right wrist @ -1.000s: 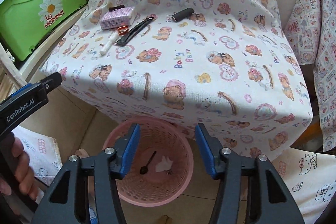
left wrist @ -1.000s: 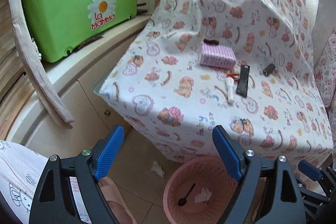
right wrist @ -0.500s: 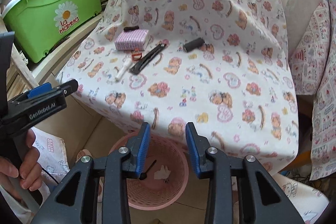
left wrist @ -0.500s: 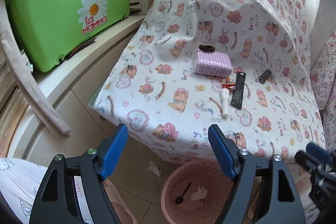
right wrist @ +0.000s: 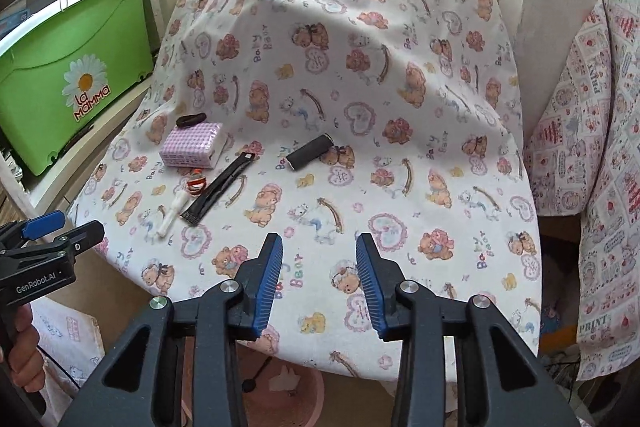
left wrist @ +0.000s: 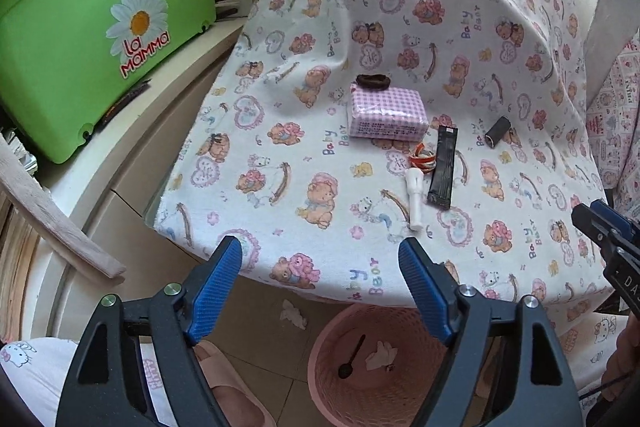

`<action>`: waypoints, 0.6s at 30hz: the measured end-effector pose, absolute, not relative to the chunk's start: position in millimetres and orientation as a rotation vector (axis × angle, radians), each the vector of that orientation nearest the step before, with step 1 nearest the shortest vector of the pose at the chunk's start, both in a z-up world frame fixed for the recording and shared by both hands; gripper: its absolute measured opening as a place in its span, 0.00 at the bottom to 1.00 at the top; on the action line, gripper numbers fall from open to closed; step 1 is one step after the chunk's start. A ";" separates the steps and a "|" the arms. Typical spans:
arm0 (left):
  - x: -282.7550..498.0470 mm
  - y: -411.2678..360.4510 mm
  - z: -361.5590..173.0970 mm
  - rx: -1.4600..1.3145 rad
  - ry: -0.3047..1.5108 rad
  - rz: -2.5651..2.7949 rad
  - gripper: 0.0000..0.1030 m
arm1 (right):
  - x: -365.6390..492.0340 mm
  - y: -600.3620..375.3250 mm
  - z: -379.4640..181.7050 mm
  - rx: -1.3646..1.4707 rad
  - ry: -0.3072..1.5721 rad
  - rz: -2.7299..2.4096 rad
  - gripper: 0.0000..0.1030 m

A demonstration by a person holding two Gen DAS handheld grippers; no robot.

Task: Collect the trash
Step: 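Raise both tools back toward the table, then grasp the white plastic tube with the left tool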

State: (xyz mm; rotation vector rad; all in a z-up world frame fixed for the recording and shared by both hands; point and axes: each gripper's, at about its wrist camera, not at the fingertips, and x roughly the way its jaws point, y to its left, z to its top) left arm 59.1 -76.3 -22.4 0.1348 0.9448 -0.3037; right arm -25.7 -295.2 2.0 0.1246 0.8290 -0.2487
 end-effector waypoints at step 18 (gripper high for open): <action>86.8 -144.1 -49.4 0.222 1.017 -0.440 0.29 | -16.5 -317.9 -7.7 0.201 0.848 -0.309 0.47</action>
